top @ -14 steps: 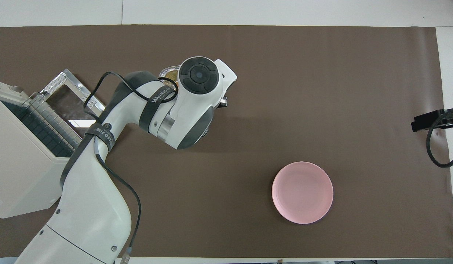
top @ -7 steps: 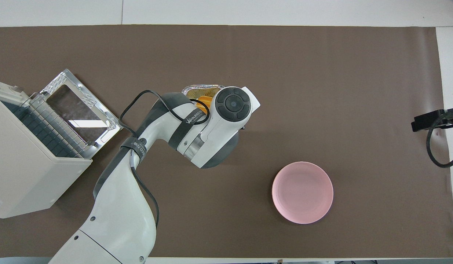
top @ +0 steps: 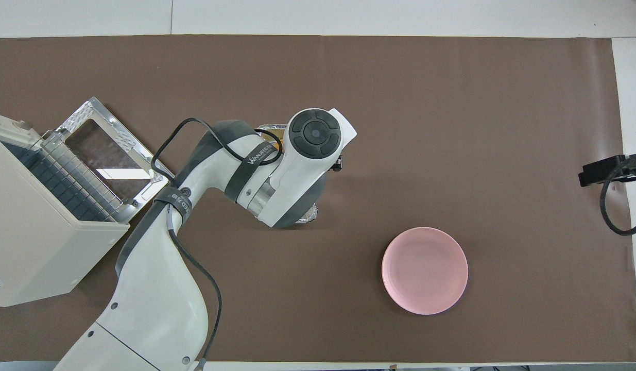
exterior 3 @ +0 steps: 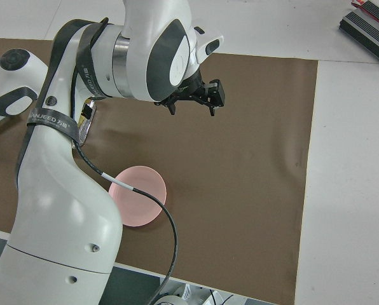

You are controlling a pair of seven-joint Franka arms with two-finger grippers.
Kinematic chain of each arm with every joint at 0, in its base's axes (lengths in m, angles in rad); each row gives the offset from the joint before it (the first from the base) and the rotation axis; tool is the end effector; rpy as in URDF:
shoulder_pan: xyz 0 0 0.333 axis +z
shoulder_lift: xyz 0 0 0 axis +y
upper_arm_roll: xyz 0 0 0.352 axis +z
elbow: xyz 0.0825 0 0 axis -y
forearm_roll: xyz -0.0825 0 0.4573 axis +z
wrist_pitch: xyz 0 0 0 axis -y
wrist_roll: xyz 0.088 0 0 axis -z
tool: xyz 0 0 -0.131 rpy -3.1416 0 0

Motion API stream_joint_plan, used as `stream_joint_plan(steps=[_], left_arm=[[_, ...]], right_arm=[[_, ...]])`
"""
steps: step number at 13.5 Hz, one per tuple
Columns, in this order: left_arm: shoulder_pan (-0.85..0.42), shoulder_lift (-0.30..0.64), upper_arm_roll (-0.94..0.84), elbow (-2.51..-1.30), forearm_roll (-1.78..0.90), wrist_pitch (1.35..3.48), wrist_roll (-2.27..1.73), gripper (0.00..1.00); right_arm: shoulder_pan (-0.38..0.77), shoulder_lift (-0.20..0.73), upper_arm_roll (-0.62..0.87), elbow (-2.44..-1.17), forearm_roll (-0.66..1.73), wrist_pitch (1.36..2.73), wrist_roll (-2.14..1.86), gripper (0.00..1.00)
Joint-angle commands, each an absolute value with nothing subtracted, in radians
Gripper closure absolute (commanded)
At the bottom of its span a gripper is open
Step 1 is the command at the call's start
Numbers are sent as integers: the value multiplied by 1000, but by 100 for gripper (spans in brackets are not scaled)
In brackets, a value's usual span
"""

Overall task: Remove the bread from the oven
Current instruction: 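Pull the foil tray out with the left gripper and set it down, then retract the left gripper while the right gripper grasps the foil tray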

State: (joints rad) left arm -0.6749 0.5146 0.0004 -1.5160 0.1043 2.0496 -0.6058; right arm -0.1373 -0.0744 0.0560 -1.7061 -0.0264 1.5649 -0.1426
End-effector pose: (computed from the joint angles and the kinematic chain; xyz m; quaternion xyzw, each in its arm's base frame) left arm 0.6158 -0.4823 0.3409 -0.9972 0.0579 -0.0354 0.0317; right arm 0.5945 -0.0509 0.6081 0.9988 0.0308 -0.0349 0.0114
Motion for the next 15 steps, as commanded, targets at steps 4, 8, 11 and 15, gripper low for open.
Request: stream_joint_plan(steps=[4,8,11,15], left_arm=[[-445,321,-2,-1531,61,1858,-539,0],[-293,264,-2,-1532,60,1725,-388,0],[-184,198,-2,-1537,60,1614,-277,0],[-141,94,2,-1607,60,1522,-186,0]], right_arm=[[-40,-134,81,-1894,32,1742,-123,0],[176,-10,81,-1890,32,1891,113,0],[337,115,81,-1876,34,2037,376,0],[464,283,81,-1734,38,2085,639,0]])
